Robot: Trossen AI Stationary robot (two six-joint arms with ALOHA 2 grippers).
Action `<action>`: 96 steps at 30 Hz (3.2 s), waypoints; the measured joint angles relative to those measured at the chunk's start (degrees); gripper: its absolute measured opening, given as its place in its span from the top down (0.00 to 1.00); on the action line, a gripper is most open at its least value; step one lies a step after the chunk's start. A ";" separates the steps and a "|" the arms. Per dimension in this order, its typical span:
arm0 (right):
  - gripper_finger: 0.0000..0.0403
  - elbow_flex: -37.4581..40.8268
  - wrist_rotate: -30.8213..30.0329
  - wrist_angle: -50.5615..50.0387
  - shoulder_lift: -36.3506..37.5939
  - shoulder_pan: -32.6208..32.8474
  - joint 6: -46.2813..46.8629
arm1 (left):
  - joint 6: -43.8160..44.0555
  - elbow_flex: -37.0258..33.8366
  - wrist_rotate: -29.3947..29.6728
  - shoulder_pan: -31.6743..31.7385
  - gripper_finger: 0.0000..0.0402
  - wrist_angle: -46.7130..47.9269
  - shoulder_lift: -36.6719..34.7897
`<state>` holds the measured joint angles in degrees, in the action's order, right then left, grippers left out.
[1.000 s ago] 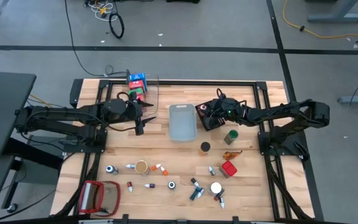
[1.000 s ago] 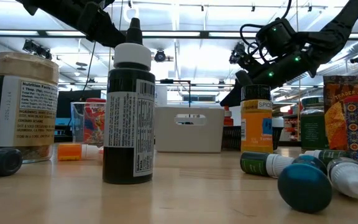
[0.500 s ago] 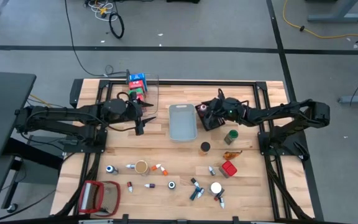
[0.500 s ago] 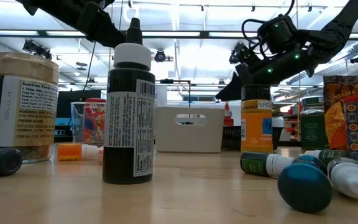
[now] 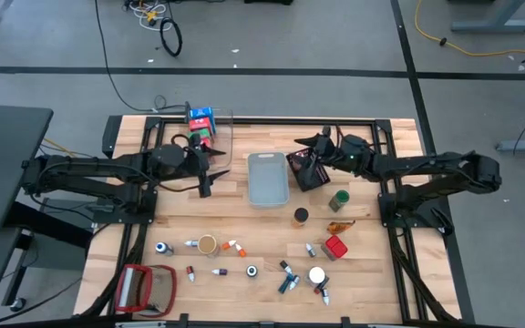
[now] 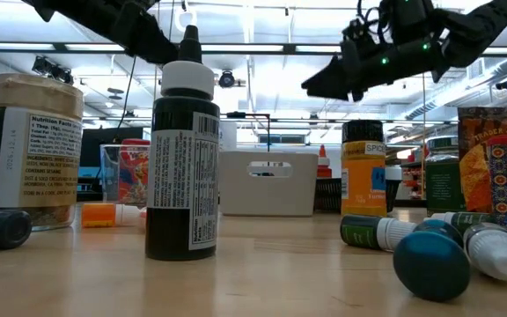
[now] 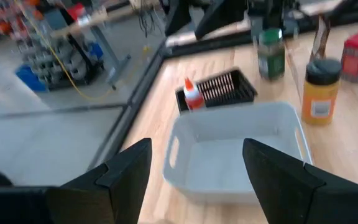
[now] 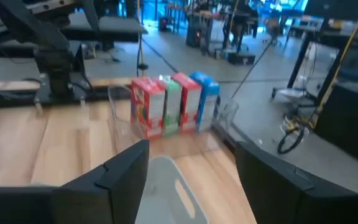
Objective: Pick & Place Kitchen Items
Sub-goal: Put the blue food coloring bottle into the black bin
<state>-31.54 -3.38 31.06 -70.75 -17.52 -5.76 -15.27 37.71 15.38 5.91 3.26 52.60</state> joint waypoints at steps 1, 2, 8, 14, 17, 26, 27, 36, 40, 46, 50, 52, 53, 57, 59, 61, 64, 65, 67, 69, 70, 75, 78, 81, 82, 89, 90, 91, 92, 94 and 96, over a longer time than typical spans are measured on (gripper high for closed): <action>0.39 -0.27 -0.02 -0.11 0.21 0.10 -0.60 | -0.39 0.00 0.00 0.00 0.35 -1.11 -0.02; 0.40 -0.46 0.00 -0.17 0.35 0.14 -1.18 | -0.65 0.00 -0.01 0.00 0.35 -2.15 -0.02; 0.40 -1.83 -0.03 -0.19 0.45 0.16 -4.73 | 2.24 0.04 0.06 0.00 0.35 -10.04 -0.08; 0.40 -2.61 1.47 -0.04 0.43 0.16 -6.01 | 5.32 3.55 4.43 -0.02 0.35 -2.57 -0.04; 0.40 -2.61 1.49 0.12 0.43 0.16 -7.21 | 6.13 8.11 -0.19 -1.10 0.35 3.99 0.07; 0.40 -2.65 1.61 0.82 0.43 0.16 -9.31 | 8.04 29.34 -1.15 -8.36 0.35 30.50 8.99; 0.40 -2.65 1.88 0.81 0.43 0.16 -9.04 | 8.35 31.65 -1.09 -9.18 0.35 33.75 10.34; 0.40 -2.65 4.86 -0.42 0.11 0.38 -8.08 | 34.18 43.31 -8.93 -14.15 0.35 69.54 20.74; 0.40 -2.65 5.45 -0.90 0.10 0.37 -7.33 | 53.43 43.39 -19.75 -16.31 0.35 82.30 23.55; 0.40 -2.65 5.93 -0.83 0.10 0.43 -6.75 | 69.19 42.62 -23.12 -23.88 0.35 85.68 26.12; 0.40 -2.65 5.99 -0.72 0.10 0.51 -6.75 | 82.99 40.75 -22.20 -28.96 0.35 83.99 26.53; 0.40 -2.65 5.99 -0.73 0.10 0.51 -6.75 | 88.01 39.26 -22.52 -31.27 0.35 83.93 26.62; 0.40 -2.65 6.00 -0.72 0.10 0.51 -6.75 | 89.30 38.68 -22.31 -32.61 0.35 84.27 26.67; 0.40 -2.65 5.99 -1.32 0.10 0.51 -6.75 | 92.98 35.80 -22.25 -37.00 0.35 83.86 26.49; 0.40 -2.65 5.99 -1.24 0.10 0.51 -6.79 | 95.09 34.32 -22.47 -38.55 0.35 82.52 26.53; 0.40 -2.65 5.99 -1.26 0.10 0.51 -6.95 | 96.93 33.21 -23.18 -39.80 0.35 81.29 26.53; 0.40 -2.65 5.87 -0.82 0.10 0.49 -7.01 | 98.69 30.81 -23.22 -41.02 0.35 77.09 26.51; 0.40 -2.65 5.86 -0.75 0.10 0.49 -7.19 | 99.19 29.89 -23.27 -41.38 0.35 75.82 26.52; 0.40 -2.65 5.86 -0.71 0.10 0.49 -7.29 | 100.21 27.88 -24.01 -42.24 0.35 74.61 26.51; 0.40 -2.65 5.86 -0.69 0.10 0.49 -7.39 | 100.57 25.55 -25.27 -43.10 0.35 73.04 26.51; 0.40 -2.65 5.84 -0.67 0.10 0.49 -7.39 | 100.65 24.38 -26.13 -43.48 0.35 71.75 26.51; 0.40 -2.65 5.84 -0.50 0.10 0.49 -7.39 | 101.88 20.29 -28.59 -45.17 0.35 69.04 26.51; 0.40 -2.65 5.84 -0.24 0.10 0.49 -7.40 | 101.90 19.17 -28.58 -45.82 0.35 67.35 26.51; 0.40 -2.65 5.84 -0.21 0.10 0.47 -7.40 | 101.90 18.67 -28.10 -46.21 0.35 67.44 26.51; 0.40 -2.65 5.84 -0.21 0.10 0.46 -7.39 | 101.90 18.42 -27.90 -46.25 0.35 67.48 26.51; 0.40 -2.65 5.84 -0.21 0.10 0.47 -7.41 | 102.06 16.36 -25.98 -46.45 0.35 66.07 26.47; 0.40 -2.65 5.84 -0.21 0.10 0.46 -7.41 | 102.07 15.99 -25.50 -46.47 0.35 65.21 26.49; 0.40 -2.65 5.84 -0.21 0.10 0.46 -7.41 | 102.07 15.49 -24.83 -46.65 0.35 64.19 26.49; 0.40 -2.65 5.84 -0.20 0.10 0.48 -7.41 | 102.08 14.92 -24.46 -46.69 0.35 63.10 26.49; 0.40 -2.65 5.84 -0.21 0.10 0.47 -7.41 | 102.07 13.61 -24.38 -46.71 0.35 61.15 26.49; 0.40 -2.65 5.84 -0.21 0.10 0.46 -7.41 | 101.88 12.46 -25.01 -46.71 0.37 59.40 26.49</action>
<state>-34.20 2.46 30.85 -70.65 -17.06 -13.17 86.61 50.17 -9.63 -40.80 62.65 79.09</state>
